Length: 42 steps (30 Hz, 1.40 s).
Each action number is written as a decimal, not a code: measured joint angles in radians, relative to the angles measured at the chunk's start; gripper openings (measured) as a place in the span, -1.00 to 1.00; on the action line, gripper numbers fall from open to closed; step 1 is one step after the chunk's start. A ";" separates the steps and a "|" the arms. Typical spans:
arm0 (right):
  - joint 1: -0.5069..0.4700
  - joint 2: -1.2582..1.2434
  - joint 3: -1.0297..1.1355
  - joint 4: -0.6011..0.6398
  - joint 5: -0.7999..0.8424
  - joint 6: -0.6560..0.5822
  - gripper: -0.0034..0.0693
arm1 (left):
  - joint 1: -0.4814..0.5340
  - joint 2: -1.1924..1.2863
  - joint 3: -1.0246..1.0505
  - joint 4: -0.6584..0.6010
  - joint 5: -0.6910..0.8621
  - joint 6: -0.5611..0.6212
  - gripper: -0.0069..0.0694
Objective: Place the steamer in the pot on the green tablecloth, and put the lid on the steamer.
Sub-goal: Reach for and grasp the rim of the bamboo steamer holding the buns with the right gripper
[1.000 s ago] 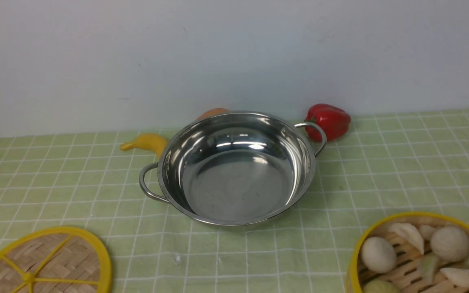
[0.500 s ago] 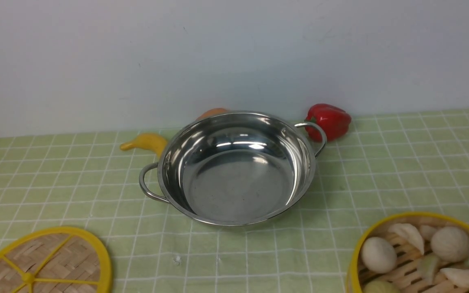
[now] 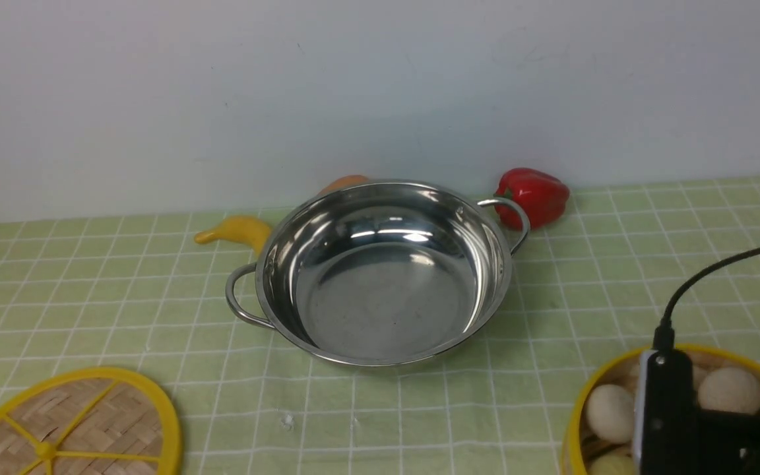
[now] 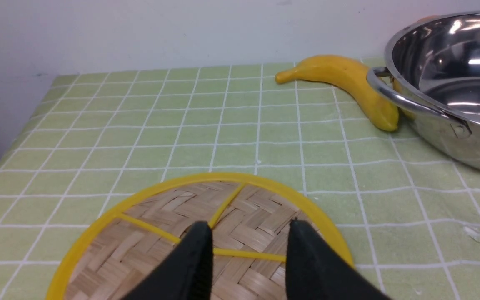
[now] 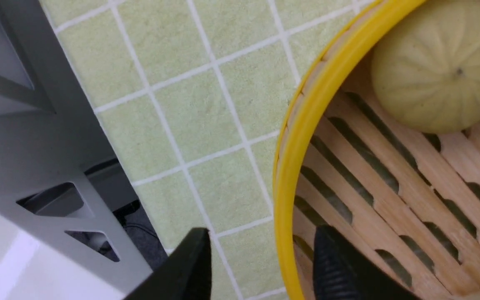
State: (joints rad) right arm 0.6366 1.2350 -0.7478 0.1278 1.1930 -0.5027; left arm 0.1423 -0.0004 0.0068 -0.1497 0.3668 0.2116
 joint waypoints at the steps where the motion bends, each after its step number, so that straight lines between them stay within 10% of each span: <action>1: 0.000 0.018 0.000 0.000 -0.007 0.000 0.06 | 0.000 0.000 0.000 0.000 0.000 0.000 -0.18; 19: 0.000 0.308 0.000 -0.037 -0.104 0.069 0.04 | 0.000 0.000 0.000 0.000 0.000 0.001 -0.18; 26: 0.001 0.343 -0.001 -0.045 -0.120 0.165 -0.72 | 0.000 0.000 0.000 0.000 0.000 0.001 -0.18; 42: 0.002 0.190 -0.245 -0.191 0.048 0.278 -0.74 | 0.000 0.000 0.000 0.000 0.000 0.001 -0.18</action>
State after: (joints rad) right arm 0.6387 1.4250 -0.9924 -0.0631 1.2406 -0.2247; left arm 0.1423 -0.0004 0.0068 -0.1497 0.3668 0.2123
